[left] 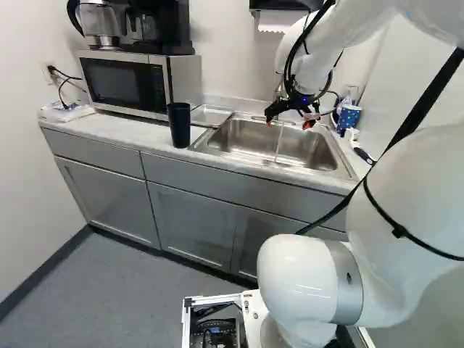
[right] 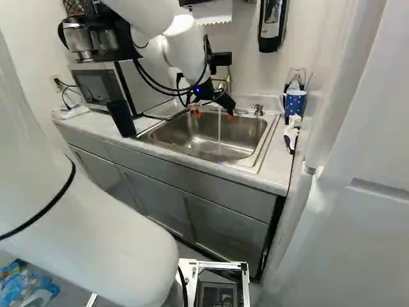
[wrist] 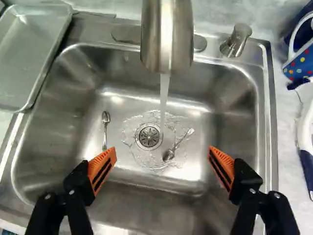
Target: Rinse the cup and place it in the tray
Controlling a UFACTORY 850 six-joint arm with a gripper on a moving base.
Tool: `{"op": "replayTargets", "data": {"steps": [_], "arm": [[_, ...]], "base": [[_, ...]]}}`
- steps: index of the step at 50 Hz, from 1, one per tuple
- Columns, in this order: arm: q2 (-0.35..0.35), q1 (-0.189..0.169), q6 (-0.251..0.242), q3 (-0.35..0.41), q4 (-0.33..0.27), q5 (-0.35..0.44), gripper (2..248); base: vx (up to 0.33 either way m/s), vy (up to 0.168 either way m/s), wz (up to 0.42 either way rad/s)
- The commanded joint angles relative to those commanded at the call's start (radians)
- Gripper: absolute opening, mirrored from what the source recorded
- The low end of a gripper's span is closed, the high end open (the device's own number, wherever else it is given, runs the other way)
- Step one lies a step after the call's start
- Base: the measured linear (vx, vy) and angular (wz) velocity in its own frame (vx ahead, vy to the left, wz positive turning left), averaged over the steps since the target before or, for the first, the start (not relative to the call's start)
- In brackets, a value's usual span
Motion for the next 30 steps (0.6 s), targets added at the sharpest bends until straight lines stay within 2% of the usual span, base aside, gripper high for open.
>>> {"op": "replayTargets", "data": {"steps": [21,30], "arm": [[0.000,0.000,0.000,0.000,0.000,0.000,247],[0.003,0.011,0.000,0.002,0.000,0.001,247]], "base": [[0.000,0.000,0.000],[0.000,0.000,0.000]]}}
